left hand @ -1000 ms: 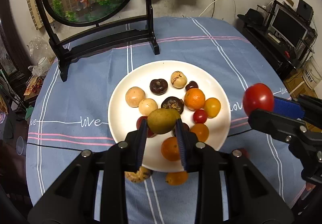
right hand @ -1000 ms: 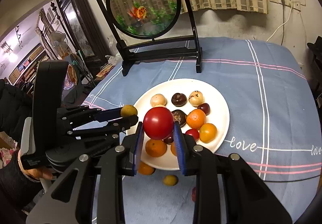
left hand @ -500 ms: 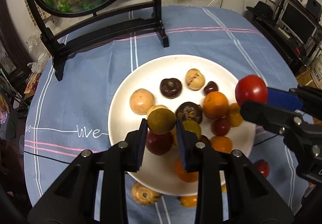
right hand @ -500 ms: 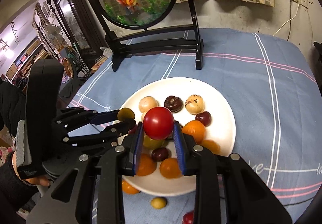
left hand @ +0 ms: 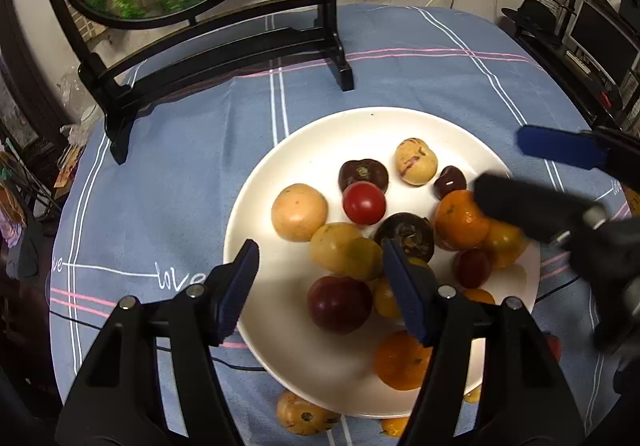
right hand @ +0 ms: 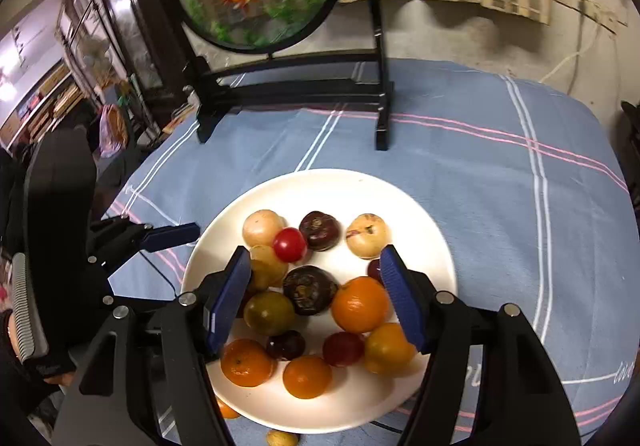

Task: Organize fruits
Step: 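Lower both fruits onto the plate and open both grippers, then withdraw both open grippers from the plate toward the remaining fruits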

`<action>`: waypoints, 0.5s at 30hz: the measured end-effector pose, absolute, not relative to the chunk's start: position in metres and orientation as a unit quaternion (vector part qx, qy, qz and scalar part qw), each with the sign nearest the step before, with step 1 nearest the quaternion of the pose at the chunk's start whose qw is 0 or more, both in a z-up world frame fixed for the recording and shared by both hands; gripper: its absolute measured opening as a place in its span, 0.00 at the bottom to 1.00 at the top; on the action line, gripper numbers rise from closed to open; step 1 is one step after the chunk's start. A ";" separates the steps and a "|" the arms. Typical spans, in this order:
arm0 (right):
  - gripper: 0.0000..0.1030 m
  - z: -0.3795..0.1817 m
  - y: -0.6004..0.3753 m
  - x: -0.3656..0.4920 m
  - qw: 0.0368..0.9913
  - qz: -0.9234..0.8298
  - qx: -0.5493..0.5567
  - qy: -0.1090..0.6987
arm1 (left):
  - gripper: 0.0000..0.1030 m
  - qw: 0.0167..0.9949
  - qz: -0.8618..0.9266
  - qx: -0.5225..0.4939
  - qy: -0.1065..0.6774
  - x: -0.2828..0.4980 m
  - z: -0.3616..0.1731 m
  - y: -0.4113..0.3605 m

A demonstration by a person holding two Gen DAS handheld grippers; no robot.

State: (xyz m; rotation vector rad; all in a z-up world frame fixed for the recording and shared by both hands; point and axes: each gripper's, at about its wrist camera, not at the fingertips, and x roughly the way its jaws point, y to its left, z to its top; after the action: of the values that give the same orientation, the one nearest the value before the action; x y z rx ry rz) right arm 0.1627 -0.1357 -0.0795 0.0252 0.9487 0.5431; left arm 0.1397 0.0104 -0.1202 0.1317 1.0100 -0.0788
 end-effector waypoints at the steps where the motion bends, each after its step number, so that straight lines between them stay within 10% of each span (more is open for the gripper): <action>1: 0.66 -0.077 -0.141 0.161 0.855 0.256 0.014 0.451 | 0.64 0.873 -0.037 0.061 0.483 0.139 -0.119 0.012; 15: 0.66 -0.063 -0.183 0.077 0.857 0.251 0.016 0.450 | 0.65 0.889 -0.039 0.059 0.452 0.090 -0.082 0.013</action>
State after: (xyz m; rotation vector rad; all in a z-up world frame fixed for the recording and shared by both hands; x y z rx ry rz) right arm 0.0769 -0.1829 -0.0635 0.0344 0.9464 0.5264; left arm 0.0903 0.0126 -0.0818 0.1222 0.9389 -0.0813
